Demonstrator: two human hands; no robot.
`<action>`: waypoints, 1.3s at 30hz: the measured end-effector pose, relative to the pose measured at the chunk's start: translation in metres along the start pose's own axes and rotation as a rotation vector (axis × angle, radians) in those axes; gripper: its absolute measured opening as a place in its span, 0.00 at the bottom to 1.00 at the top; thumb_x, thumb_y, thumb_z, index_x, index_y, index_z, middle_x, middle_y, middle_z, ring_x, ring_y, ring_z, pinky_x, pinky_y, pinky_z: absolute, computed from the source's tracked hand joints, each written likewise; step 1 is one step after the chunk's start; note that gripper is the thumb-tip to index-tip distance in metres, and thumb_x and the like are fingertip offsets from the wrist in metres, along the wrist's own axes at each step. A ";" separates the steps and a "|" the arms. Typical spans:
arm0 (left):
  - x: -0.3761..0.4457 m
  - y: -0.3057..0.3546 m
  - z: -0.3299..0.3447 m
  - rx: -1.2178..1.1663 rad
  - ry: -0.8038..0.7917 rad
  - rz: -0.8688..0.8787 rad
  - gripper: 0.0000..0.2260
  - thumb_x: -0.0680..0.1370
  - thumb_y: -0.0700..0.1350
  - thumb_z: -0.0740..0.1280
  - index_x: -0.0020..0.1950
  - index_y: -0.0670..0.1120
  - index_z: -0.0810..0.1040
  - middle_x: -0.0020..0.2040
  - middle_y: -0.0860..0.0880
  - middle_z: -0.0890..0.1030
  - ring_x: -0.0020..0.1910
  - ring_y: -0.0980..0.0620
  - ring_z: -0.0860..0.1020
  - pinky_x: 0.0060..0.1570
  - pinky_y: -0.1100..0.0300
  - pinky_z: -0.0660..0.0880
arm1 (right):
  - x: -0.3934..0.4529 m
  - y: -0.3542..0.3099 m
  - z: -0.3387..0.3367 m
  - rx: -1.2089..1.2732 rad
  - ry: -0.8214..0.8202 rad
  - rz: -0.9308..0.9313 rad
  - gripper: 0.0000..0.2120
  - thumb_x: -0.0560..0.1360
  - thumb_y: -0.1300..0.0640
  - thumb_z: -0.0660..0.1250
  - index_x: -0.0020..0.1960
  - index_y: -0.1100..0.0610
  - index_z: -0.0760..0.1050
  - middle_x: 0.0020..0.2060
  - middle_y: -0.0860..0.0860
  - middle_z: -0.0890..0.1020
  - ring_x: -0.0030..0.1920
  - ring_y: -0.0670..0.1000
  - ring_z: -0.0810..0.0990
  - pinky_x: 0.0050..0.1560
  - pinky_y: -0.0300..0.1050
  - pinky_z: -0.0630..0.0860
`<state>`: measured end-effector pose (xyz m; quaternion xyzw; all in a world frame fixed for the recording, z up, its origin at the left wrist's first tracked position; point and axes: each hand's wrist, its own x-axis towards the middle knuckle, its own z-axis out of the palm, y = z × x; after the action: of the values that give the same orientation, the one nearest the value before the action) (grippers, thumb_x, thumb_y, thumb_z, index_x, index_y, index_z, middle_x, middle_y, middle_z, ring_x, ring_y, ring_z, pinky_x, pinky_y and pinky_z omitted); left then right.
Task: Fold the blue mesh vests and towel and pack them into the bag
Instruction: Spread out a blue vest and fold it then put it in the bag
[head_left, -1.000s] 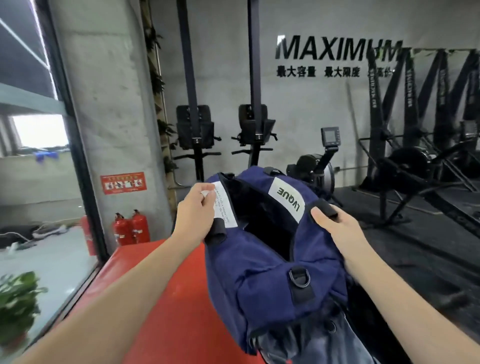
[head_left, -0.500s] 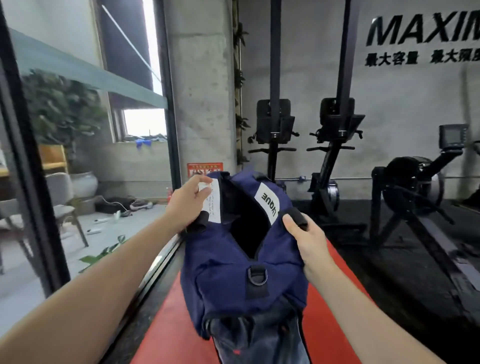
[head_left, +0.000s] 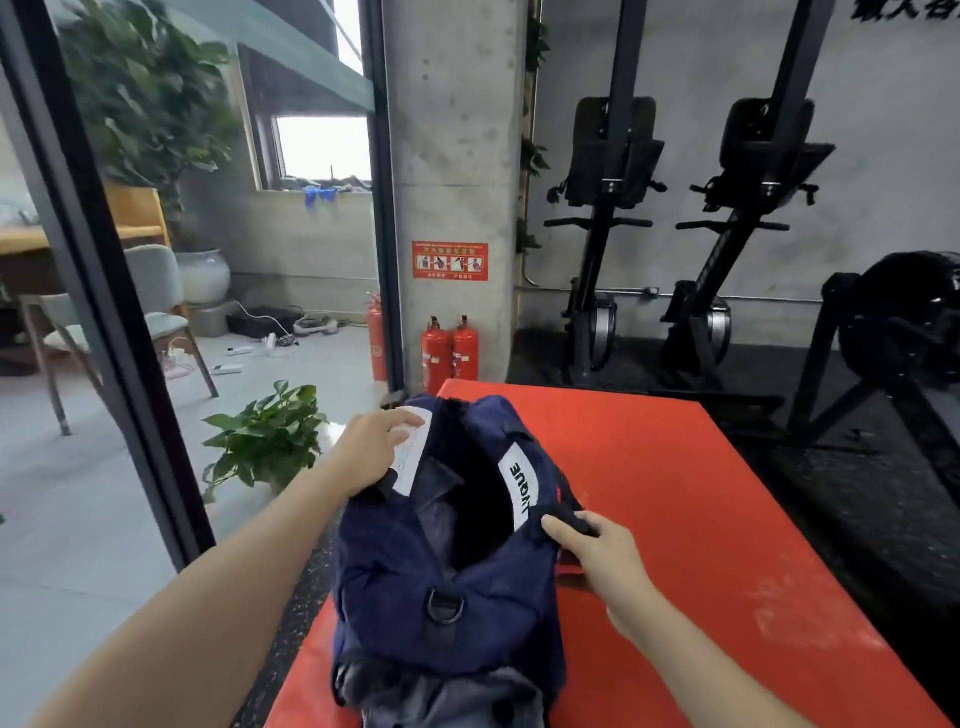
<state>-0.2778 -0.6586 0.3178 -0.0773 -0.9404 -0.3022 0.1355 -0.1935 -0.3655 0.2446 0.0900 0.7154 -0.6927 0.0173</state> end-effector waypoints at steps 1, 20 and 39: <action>-0.001 -0.007 0.005 -0.018 -0.002 -0.020 0.14 0.82 0.37 0.62 0.59 0.52 0.83 0.57 0.49 0.83 0.51 0.50 0.78 0.50 0.62 0.67 | 0.005 0.000 -0.002 -0.085 0.009 -0.008 0.11 0.73 0.52 0.76 0.46 0.60 0.81 0.38 0.53 0.81 0.37 0.53 0.78 0.38 0.48 0.75; -0.010 -0.019 0.008 -0.011 -0.065 -0.089 0.14 0.76 0.49 0.73 0.61 0.48 0.82 0.61 0.51 0.80 0.61 0.51 0.75 0.59 0.62 0.67 | 0.068 -0.054 0.064 -0.815 -0.043 -0.055 0.18 0.71 0.50 0.75 0.48 0.65 0.80 0.51 0.59 0.84 0.53 0.59 0.81 0.47 0.47 0.74; 0.021 -0.031 -0.064 0.288 -0.115 -0.100 0.16 0.75 0.42 0.74 0.62 0.47 0.82 0.55 0.45 0.80 0.57 0.46 0.77 0.51 0.65 0.65 | 0.056 -0.088 0.040 -0.928 -0.003 -0.150 0.15 0.75 0.45 0.68 0.35 0.54 0.80 0.30 0.51 0.75 0.39 0.56 0.75 0.37 0.45 0.67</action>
<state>-0.2912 -0.7202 0.3571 -0.0274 -0.9829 -0.1656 0.0757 -0.2656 -0.4016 0.3211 0.0197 0.9539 -0.2993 0.0064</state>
